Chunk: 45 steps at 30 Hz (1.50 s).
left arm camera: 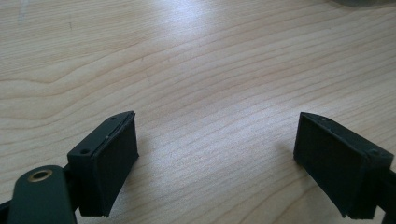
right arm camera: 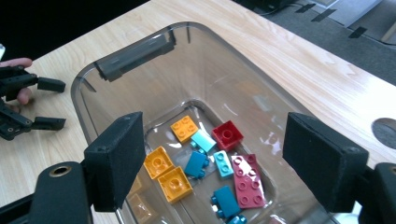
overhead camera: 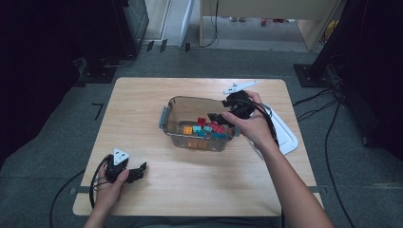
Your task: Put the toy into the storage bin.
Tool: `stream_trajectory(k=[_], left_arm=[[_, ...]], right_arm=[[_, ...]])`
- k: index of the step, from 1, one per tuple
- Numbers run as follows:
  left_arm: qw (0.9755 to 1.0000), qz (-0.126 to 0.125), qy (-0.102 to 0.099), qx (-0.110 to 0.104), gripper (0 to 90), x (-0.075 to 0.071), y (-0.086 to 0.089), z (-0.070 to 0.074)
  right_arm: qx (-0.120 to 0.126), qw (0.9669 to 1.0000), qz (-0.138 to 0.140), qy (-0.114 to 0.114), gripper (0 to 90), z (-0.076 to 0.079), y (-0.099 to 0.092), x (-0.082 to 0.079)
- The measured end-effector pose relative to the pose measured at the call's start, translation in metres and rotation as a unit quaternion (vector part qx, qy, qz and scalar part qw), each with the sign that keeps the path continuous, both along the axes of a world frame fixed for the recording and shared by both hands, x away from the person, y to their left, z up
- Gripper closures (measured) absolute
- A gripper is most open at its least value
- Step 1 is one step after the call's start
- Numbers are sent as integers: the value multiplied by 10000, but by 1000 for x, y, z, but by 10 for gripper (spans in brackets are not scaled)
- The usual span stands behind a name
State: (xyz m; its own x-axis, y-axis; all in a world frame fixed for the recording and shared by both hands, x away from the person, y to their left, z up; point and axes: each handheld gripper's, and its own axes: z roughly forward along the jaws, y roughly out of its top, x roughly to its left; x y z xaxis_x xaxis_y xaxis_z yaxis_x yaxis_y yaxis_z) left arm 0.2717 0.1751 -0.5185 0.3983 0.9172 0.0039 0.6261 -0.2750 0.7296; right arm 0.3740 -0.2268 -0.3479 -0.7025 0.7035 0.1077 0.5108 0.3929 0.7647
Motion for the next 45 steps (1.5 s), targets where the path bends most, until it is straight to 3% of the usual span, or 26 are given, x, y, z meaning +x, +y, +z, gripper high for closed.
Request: stream_trajectory(k=[9,10,16,25,33,45], left_arm=[[10000,-6,2,10,135,0,0,0],[10000,-5,3,9,135,0,0,0],[10000,-5,2,9,135,0,0,0],[10000,-7,4,11,135,0,0,0],[10000,0,1,5,135,0,0,0],[10000,5,3,-5,135,0,0,0]], right_arm=[[319,9992,-236,-62,227,2,-22,-5],[280,9989,-329,-159,208,3,-27,-6],[-23,9988,-454,-200,187,0,-39,-9],[40,9962,-825,-262,187,-7,-72,-15],[47,9947,-993,-257,187,-12,-88,-19],[16,9907,-1339,-230,196,-33,-128,-28]])
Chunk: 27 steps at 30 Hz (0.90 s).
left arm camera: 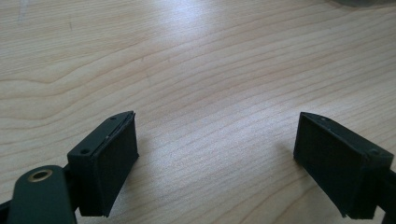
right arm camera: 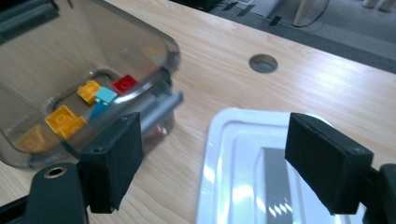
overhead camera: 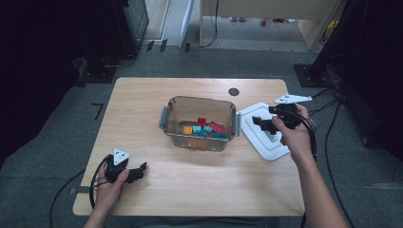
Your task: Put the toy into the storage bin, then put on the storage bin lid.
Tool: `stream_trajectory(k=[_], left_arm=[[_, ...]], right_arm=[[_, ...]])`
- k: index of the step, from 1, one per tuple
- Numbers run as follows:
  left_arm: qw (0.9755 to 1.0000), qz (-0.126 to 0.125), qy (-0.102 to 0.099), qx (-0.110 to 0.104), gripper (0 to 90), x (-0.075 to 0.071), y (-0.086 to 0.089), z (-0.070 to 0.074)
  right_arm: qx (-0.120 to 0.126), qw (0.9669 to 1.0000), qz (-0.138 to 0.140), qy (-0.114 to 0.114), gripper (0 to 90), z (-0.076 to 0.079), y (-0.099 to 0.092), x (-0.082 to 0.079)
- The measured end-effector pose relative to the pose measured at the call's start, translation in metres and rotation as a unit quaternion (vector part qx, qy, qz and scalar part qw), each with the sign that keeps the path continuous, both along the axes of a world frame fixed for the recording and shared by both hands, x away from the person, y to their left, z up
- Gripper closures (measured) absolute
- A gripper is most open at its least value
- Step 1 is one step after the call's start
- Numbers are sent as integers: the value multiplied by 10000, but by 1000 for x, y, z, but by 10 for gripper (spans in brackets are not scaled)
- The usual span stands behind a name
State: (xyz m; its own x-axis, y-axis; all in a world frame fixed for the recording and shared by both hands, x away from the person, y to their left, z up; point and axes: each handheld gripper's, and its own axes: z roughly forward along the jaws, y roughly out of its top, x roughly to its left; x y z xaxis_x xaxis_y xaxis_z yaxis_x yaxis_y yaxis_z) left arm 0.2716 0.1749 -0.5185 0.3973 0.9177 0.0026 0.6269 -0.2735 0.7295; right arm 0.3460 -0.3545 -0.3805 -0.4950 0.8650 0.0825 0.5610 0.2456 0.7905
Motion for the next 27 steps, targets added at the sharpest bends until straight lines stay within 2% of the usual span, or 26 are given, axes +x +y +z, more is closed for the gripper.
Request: stream_trajectory(k=[2,10,27], left_arm=[[10000,-10,7,12,135,0,0,0],[10000,-1,5,10,135,0,0,0],[10000,4,4,8,135,0,0,0]], right_arm=[[14,9999,-96,25,198,-6,-9,-2],[34,9997,-248,46,197,-17,-25,-5],[-2,9988,-484,80,245,-38,-39,0]])
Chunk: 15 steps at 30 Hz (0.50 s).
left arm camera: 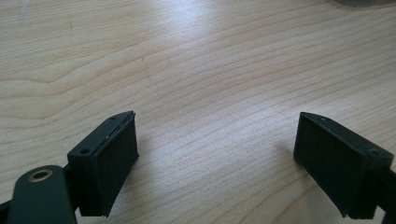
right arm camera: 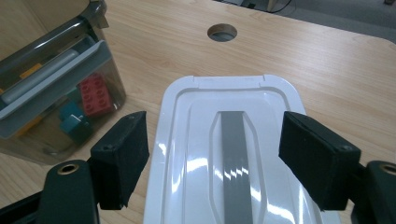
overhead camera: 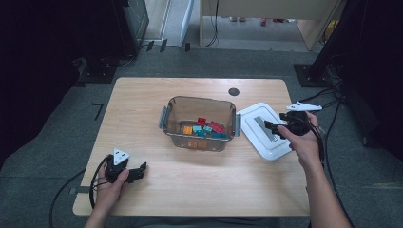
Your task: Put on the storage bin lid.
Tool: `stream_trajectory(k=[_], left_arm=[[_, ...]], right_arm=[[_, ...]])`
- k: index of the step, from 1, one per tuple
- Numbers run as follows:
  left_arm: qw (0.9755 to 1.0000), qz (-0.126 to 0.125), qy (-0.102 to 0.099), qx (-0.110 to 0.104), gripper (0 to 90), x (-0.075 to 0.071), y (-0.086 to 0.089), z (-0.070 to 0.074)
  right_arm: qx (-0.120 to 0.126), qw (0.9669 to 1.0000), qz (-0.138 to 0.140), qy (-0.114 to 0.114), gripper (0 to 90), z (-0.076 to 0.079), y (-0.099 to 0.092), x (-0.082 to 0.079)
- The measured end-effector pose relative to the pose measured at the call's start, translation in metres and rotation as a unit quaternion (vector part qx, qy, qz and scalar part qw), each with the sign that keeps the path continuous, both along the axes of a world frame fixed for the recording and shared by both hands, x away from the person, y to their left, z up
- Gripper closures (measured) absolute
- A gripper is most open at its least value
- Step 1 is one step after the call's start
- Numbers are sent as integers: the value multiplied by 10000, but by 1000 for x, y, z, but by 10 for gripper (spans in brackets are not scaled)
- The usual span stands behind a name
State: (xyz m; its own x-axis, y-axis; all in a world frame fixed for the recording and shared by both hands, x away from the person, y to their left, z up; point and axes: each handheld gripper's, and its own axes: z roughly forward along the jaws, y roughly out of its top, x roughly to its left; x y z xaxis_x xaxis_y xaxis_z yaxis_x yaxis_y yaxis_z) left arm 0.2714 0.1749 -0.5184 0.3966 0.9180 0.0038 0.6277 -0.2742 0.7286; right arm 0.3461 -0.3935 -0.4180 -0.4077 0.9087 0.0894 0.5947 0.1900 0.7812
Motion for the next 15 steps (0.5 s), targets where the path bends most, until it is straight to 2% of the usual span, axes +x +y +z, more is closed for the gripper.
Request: stream_trajectory(k=[15], left_arm=[[10000,8,-2,-3,135,0,0,0]], right_arm=[[-118,9998,-119,95,285,-16,-3,13]])
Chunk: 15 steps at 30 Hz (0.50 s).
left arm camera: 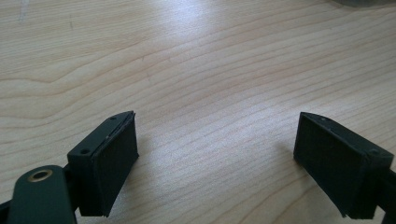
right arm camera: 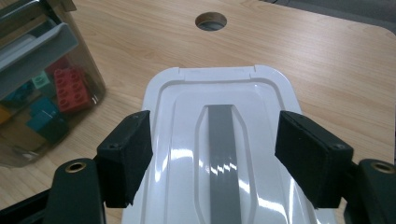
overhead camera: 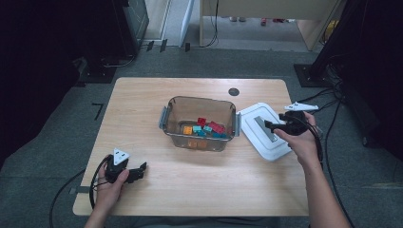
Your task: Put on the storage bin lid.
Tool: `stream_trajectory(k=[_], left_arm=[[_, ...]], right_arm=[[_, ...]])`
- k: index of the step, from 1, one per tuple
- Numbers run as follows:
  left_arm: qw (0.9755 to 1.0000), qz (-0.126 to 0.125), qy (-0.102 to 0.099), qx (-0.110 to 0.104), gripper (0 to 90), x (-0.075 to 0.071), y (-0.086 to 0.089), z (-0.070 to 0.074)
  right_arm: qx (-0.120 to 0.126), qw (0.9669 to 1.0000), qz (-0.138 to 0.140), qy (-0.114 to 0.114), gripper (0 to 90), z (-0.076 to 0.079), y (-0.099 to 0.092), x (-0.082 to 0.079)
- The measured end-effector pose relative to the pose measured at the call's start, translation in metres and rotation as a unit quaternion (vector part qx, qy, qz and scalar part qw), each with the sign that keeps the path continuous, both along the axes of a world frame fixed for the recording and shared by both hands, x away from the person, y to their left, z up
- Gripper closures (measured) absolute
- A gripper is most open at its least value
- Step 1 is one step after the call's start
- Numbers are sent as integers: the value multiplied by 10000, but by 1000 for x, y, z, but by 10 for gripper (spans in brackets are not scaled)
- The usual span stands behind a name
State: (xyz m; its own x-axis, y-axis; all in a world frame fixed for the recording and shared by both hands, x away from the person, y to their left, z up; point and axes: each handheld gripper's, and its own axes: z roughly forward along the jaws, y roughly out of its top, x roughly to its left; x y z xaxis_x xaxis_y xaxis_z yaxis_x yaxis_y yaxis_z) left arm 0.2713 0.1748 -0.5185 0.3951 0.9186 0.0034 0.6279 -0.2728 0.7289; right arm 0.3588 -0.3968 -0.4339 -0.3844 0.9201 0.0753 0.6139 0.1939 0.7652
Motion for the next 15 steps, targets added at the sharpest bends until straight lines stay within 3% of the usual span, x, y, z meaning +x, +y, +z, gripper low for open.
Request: stream_trajectory(k=[8,11,12,15], left_arm=[[10000,4,-1,-1,135,0,0,0],[10000,4,0,0,135,0,0,0],[10000,4,0,0,135,0,0,0],[10000,6,-1,0,135,0,0,0]], right_arm=[[-107,9999,54,97,335,-11,3,7],[-146,9998,21,123,412,-16,4,10],[-41,9999,2,126,454,-20,3,11],[-18,9999,-10,151,479,-24,1,13]])
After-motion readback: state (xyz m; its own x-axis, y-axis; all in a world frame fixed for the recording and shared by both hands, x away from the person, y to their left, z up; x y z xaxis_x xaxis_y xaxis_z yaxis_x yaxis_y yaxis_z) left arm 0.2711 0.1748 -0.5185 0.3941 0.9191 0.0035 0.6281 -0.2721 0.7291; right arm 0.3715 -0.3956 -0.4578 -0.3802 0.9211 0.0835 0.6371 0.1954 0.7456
